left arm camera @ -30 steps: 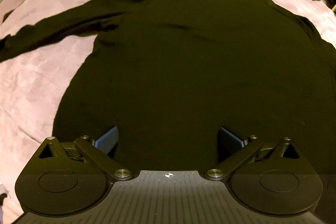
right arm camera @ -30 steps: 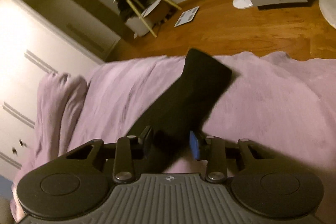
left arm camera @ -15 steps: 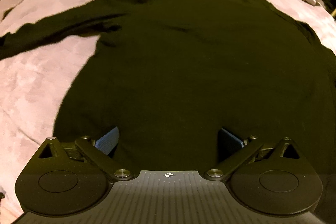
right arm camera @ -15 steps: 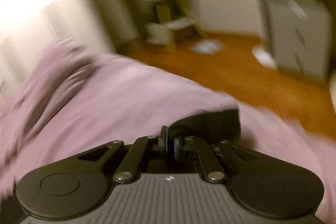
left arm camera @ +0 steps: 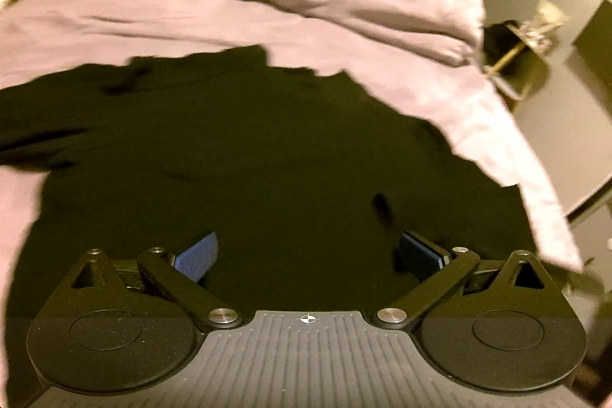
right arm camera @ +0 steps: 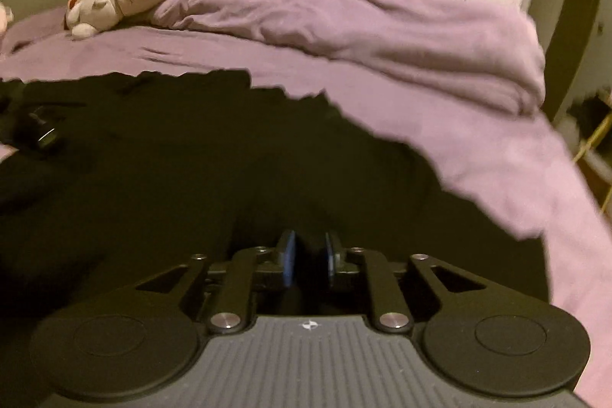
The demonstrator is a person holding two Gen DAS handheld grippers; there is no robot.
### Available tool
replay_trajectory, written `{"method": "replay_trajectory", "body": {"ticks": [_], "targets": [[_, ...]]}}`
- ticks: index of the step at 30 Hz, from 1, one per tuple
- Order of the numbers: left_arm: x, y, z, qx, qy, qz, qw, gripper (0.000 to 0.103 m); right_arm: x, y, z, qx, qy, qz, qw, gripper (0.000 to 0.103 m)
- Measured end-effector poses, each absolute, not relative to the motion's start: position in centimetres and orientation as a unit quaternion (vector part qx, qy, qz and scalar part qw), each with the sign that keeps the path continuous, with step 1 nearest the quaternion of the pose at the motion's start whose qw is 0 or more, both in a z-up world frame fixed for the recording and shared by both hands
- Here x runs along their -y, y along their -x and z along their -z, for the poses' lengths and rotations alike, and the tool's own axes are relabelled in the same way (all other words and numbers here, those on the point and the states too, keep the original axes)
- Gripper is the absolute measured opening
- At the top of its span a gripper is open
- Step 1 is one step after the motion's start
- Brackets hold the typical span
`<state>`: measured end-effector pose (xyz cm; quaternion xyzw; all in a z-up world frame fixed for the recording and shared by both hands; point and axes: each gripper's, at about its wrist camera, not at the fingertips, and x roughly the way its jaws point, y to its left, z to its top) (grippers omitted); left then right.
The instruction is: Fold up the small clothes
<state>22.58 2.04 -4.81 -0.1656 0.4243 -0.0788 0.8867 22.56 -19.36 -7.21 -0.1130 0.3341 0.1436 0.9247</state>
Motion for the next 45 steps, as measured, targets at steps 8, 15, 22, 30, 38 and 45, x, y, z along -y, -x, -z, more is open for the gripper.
{"method": "replay_trajectory", "body": {"ticks": [8,15,22,30,38,45], "targets": [[2.0,-28.6,9.4,-0.494,0.276,0.156,0.81,0.086,26.6,-18.9,7.8,-0.356,-0.054,-0.092,0.928,0.022],[3.0,-30.1,10.6,-0.499,0.324,0.136,0.793,0.087,29.1,-17.8,8.9,-0.358,-0.121,-0.074,0.923,0.022],[4.1,-30.7,11.5,-0.491,0.337,0.147,0.79,0.08,29.8,-17.2,9.2,-0.355,-0.15,-0.076,0.92,0.022],[3.2,-31.4,11.7,-0.5,0.337,0.132,0.787,0.032,29.8,-17.2,9.0,-0.357,-0.154,-0.071,0.919,0.022],[1.1,-30.9,12.4,-0.497,0.366,0.136,0.775,0.009,29.1,-17.5,8.7,-0.356,-0.152,-0.073,0.919,0.022],[1.6,-30.7,11.6,-0.484,0.363,0.175,0.777,0.006,29.2,-17.4,8.8,-0.358,-0.148,-0.069,0.919,0.023]]}}
